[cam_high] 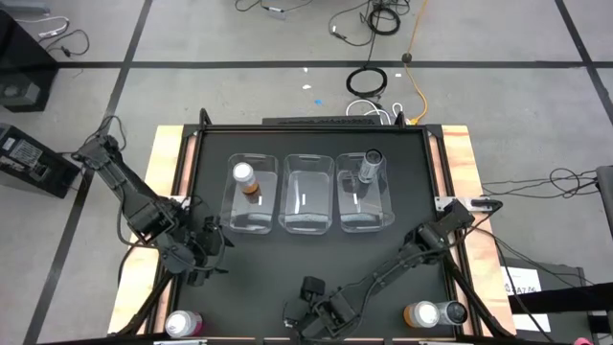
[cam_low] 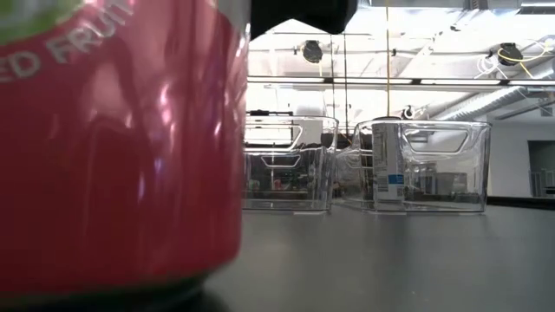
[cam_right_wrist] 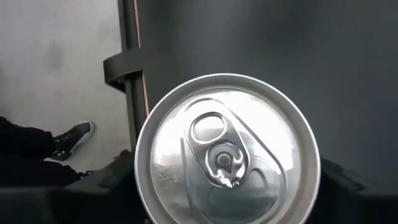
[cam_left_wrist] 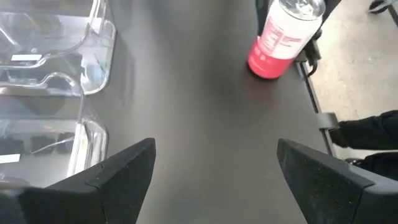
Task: Sort soda cans
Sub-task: Put the right pink-white soda can into the center transparent bin
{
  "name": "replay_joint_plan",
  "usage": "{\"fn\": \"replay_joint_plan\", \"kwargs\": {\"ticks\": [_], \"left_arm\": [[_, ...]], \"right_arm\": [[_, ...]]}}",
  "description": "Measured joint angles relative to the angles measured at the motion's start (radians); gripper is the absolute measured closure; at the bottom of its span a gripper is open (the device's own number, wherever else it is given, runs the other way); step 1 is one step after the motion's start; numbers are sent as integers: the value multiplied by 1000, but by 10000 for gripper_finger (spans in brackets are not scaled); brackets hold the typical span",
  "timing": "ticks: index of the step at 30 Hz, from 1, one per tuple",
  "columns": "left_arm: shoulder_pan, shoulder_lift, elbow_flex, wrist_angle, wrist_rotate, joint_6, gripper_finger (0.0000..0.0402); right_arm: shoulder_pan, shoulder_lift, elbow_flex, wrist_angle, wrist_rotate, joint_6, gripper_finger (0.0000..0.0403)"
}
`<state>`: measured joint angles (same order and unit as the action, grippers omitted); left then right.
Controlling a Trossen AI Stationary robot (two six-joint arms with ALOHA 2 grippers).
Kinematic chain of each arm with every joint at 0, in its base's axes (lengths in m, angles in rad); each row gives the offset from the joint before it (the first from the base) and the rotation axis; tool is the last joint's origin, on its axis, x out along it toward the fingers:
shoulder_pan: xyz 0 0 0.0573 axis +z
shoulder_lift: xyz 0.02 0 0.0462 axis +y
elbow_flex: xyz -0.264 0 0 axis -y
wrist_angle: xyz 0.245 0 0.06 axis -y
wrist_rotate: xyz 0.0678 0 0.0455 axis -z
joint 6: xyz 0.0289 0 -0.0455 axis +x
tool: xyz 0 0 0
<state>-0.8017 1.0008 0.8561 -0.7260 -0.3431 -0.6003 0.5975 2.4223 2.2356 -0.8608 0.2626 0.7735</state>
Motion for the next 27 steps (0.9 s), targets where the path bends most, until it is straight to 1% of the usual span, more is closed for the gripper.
{"fn": "replay_joint_plan", "kwargs": {"ticks": [1,7,11,17,22,25,27], "left_arm": [[0,0,0,1,7,2,56],[0,0,0,1,111,20,56],[0,0,0,2,111,82,56],[2,-7,0,-3,80,97,56],[18,-54,0,-16,50,112,56],[39,-98,0,-35,32,112,56],[51,-128,0,-49,22,113,56]], "right_arm": [[-4,-1,0,0,-2,-7,129],[-29,-39,-2,-9,-4,-53,131],[-59,-112,-1,-66,13,-82,131],[-121,-218,-1,-128,59,-101,131],[-201,-303,0,-129,125,-131,131],[-260,-329,0,-191,175,-134,131],[-308,-340,0,-252,183,-113,131]]}}
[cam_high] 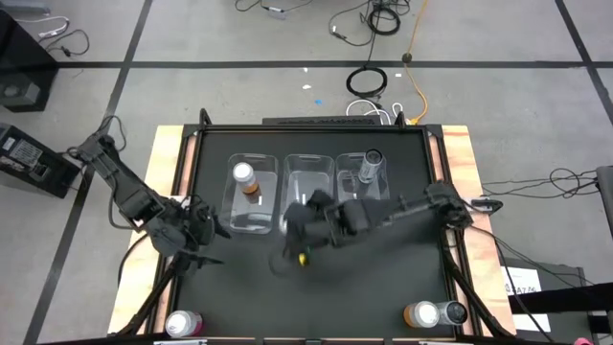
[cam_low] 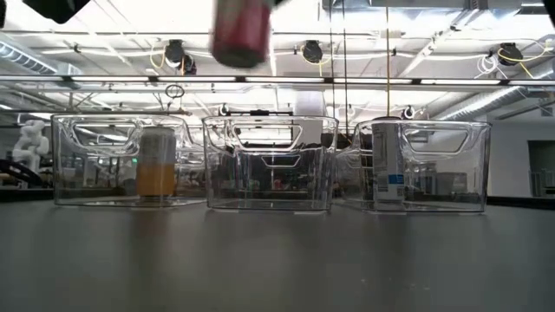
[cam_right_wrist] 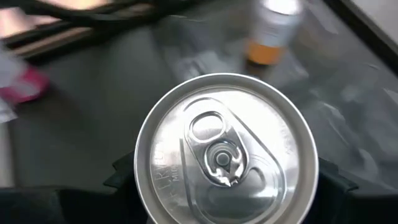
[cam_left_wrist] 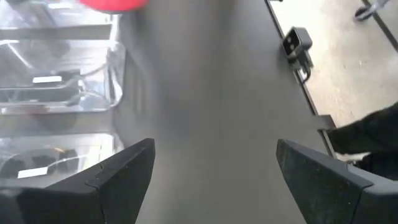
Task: Sort soda cans
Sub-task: Put the right pink-white soda can into the center transparent bin
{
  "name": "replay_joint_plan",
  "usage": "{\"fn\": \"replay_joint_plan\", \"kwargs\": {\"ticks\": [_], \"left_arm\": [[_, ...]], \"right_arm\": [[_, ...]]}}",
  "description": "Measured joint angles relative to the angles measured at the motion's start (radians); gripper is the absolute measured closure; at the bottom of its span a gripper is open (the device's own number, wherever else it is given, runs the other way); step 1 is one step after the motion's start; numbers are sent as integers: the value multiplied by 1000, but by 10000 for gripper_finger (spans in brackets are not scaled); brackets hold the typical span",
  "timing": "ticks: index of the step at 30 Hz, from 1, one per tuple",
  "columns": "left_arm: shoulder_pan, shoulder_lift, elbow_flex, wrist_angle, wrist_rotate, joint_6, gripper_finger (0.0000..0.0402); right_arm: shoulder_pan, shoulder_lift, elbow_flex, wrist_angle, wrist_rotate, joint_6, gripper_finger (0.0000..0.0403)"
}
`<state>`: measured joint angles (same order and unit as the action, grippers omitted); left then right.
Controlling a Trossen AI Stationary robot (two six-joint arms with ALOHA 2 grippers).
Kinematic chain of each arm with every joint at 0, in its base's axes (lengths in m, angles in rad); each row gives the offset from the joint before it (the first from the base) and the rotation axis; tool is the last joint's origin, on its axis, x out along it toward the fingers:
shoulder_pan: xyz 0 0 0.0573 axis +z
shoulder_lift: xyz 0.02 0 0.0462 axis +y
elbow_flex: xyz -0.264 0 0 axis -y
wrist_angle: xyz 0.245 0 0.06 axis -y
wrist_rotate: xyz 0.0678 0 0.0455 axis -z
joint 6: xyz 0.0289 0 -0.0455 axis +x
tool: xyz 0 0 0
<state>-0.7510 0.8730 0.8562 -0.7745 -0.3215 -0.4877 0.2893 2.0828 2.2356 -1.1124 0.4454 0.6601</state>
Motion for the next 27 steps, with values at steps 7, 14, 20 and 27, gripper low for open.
{"fn": "replay_joint_plan", "kwargs": {"ticks": [7,14,20,27], "left_arm": [[20,-68,0,-29,-35,4,56],[19,-76,0,-32,-69,-4,56],[19,-76,0,-32,-93,-16,56],[19,-76,0,-32,-106,-39,56]], "right_arm": [[-177,33,-24,-106,-98,-48,131],[-303,44,-147,-42,-138,-176,131],[-372,37,-283,115,-217,-244,131],[-425,3,-419,244,-211,-269,131]]}}
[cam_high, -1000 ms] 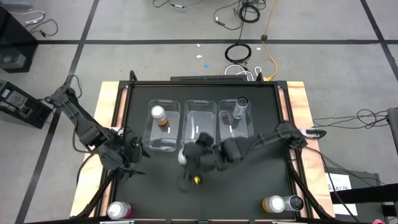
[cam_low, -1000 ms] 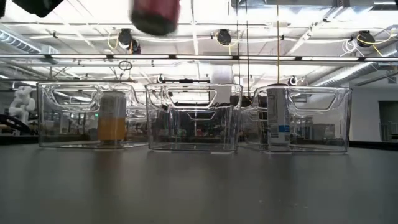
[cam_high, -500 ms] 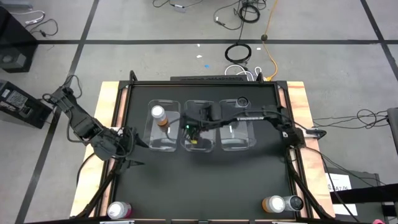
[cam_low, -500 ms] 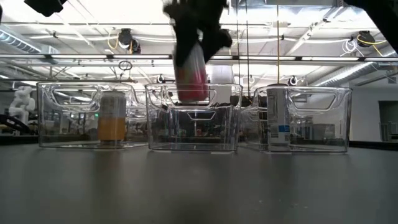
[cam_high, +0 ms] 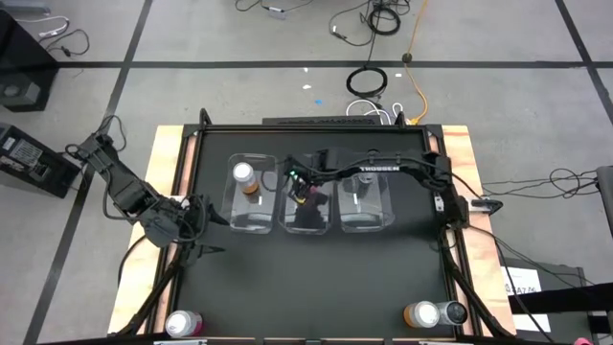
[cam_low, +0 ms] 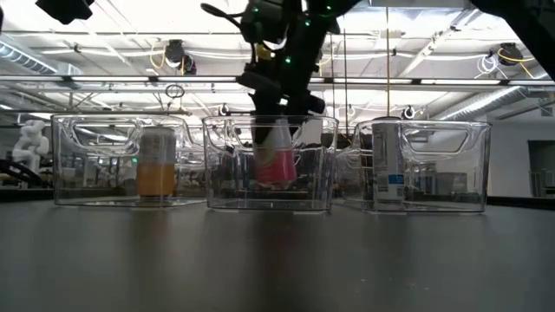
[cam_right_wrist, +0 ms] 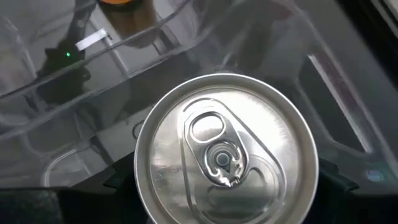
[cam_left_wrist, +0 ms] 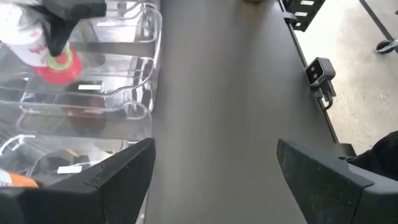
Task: Sort soda cans
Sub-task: Put the right pink-white soda can into the center transparent bin
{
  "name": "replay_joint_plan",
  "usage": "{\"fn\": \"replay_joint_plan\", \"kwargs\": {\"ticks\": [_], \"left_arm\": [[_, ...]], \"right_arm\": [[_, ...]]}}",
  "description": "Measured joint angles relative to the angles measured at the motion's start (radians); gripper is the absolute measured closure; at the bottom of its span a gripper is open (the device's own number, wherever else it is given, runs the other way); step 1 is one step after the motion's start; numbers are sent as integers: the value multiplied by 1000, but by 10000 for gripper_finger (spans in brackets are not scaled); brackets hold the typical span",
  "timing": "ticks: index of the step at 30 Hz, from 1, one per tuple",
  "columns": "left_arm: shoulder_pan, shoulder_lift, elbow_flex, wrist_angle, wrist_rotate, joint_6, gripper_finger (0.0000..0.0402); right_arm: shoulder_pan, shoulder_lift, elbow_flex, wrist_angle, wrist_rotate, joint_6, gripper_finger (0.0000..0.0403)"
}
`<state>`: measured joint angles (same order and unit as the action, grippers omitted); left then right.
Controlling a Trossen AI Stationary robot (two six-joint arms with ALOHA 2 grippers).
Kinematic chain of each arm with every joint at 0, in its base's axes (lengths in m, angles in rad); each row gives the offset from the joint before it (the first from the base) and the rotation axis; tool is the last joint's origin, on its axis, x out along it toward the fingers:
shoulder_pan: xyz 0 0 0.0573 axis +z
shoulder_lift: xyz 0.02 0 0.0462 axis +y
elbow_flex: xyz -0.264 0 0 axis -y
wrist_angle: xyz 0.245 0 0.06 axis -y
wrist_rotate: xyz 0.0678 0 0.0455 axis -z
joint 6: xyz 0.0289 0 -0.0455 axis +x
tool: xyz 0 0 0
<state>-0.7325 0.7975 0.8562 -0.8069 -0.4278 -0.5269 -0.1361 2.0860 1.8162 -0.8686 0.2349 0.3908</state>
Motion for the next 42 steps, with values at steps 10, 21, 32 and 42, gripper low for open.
{"fn": "replay_joint_plan", "kwargs": {"ticks": [10,21,32,42], "left_arm": [[0,0,0,-17,-22,-43,56],[0,0,0,-17,-49,-44,56],[0,0,0,-14,-53,-78,56],[-1,0,0,-18,-53,-96,56]], "right_arm": [[-68,-148,-246,237,-52,30,129],[-88,-159,-343,277,-57,32,126],[-139,-159,-342,323,-50,33,121],[-137,-161,-414,399,-44,86,119]]}}
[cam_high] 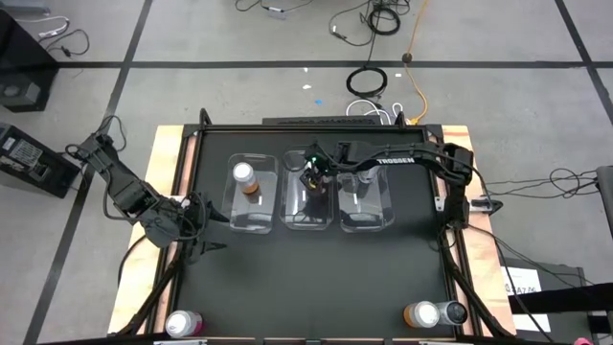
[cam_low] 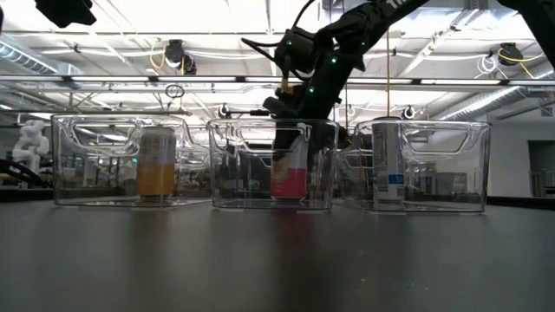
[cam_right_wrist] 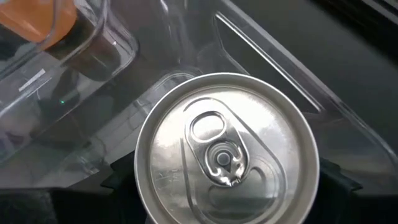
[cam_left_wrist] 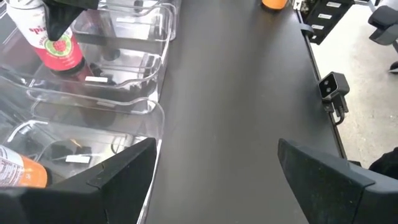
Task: Sort soda cans
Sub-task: Put the right pink-white soda can into the center transparent bin
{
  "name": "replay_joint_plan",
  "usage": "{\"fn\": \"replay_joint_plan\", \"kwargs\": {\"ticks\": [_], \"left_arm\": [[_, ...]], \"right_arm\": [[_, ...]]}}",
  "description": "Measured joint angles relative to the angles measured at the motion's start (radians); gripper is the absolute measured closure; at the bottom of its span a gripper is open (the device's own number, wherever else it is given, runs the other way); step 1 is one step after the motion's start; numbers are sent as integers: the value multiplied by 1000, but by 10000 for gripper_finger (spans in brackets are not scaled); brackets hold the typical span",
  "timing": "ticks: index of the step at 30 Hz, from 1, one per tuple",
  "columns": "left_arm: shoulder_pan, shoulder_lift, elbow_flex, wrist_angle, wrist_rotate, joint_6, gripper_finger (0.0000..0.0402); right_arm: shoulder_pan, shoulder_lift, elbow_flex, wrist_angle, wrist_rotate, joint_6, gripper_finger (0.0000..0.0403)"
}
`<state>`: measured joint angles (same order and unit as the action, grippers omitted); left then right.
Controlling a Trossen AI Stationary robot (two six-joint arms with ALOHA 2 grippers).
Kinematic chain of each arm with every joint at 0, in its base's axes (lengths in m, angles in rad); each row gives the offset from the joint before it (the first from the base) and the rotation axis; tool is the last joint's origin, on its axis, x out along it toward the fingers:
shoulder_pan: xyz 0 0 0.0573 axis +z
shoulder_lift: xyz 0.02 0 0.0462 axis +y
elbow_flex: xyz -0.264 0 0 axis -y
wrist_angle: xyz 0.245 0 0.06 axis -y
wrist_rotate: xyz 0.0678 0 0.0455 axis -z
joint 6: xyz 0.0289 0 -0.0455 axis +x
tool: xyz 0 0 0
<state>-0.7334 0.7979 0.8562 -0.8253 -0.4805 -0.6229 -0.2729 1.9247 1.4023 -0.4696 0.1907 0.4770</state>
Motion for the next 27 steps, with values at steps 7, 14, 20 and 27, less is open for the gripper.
{"fn": "replay_joint_plan", "kwargs": {"ticks": [7,14,20,27], "left_arm": [[0,0,0,-13,0,0,56],[0,0,0,-21,-1,0,56],[0,0,0,-22,-3,0,56],[0,0,0,-22,-3,-1,56]], "right_arm": [[0,-4,-3,11,-6,-24,113],[1,-4,-4,9,-16,-46,70],[1,-5,-4,9,-15,-68,49],[0,-8,-4,3,-14,-91,47]]}}
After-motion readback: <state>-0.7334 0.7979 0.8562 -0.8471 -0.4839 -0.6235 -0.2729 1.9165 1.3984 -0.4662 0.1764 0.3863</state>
